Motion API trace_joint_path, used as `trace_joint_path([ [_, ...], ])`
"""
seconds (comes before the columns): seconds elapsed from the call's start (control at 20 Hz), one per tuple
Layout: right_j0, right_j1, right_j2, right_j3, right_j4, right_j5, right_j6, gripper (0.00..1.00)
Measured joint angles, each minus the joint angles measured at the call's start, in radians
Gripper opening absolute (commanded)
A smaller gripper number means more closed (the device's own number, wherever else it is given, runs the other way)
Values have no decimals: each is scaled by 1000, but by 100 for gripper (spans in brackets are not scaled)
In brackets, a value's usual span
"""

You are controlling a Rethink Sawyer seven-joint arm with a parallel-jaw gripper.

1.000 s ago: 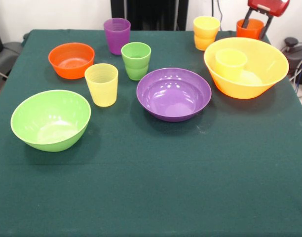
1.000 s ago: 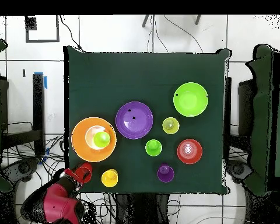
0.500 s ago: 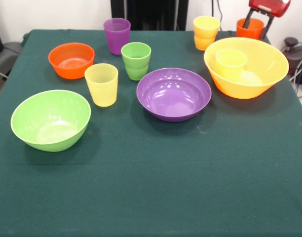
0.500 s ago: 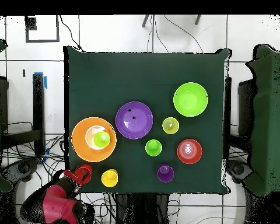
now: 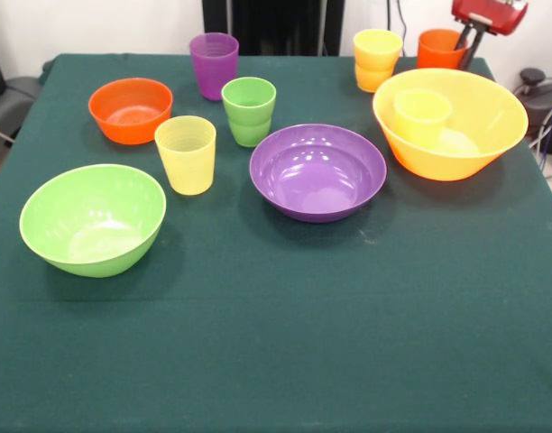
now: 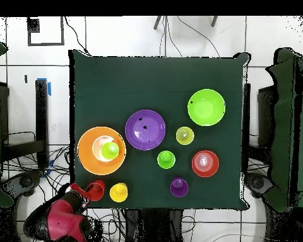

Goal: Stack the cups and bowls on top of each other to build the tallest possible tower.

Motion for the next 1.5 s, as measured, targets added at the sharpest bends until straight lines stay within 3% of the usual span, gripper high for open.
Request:
trace_joint_path([
  [0.6, -19, -6, -3, 0, 0, 0, 0, 0],
  [0.9, -5, -57, -41, 0, 0, 45, 0, 0],
  [1.5, 91, -237, -211, -8, -26, 401, 0, 0],
])
